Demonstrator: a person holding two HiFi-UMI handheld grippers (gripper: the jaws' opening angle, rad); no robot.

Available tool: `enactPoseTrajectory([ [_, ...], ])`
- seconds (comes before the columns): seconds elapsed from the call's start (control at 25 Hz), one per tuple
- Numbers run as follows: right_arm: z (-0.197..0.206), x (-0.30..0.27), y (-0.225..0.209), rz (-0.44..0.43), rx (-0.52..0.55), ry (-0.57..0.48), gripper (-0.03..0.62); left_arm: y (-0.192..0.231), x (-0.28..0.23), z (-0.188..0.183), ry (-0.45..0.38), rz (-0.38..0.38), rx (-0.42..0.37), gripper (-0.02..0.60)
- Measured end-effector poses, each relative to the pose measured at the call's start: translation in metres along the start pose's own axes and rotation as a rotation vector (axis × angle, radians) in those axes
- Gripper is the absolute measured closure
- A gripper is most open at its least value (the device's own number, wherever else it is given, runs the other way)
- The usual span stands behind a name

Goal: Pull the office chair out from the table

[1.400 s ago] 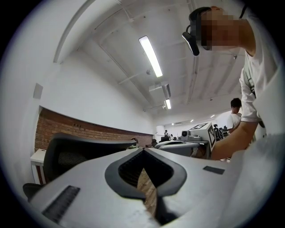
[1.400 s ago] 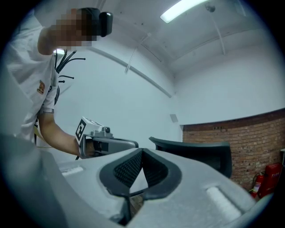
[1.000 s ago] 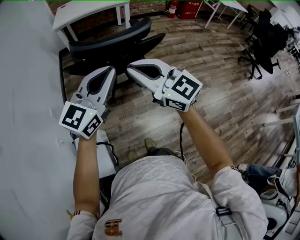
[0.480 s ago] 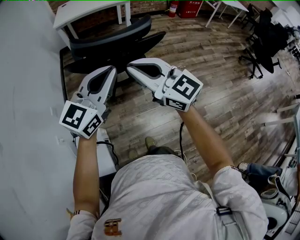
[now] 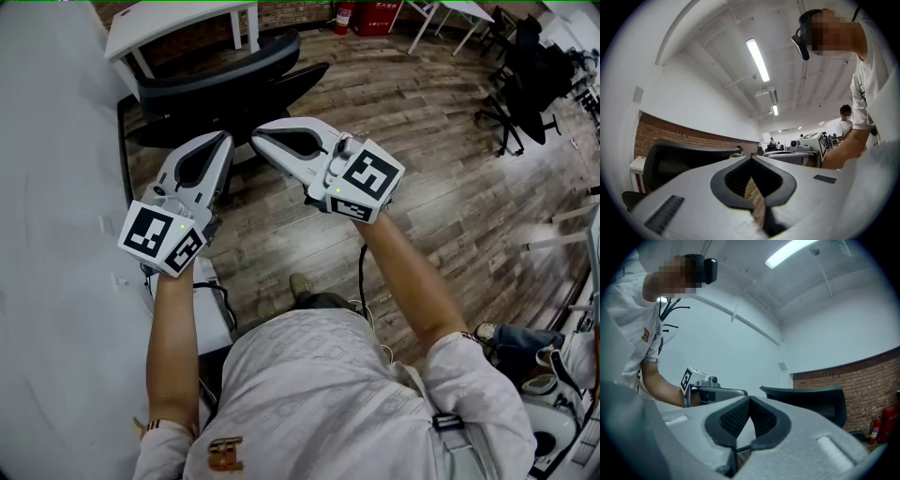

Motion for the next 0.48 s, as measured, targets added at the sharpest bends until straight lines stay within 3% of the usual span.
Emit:
enactPoseTrajectory([
  [0.48, -0.0002, 0.0029, -0.0023, 0.002, 0.001, -0.002, 0.594, -0.0004, -0.0027, 0.0014, 0.0, 0.003, 0.004, 0.581],
])
Point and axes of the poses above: the fingertips, and each gripper's own axes: x backward along the fingers, y to its left, z out of its underside, the point moved 6 cm from there along x, backward along the fingers, and after that the axes turned 12 degrees about -y, right-handed, at the moved point
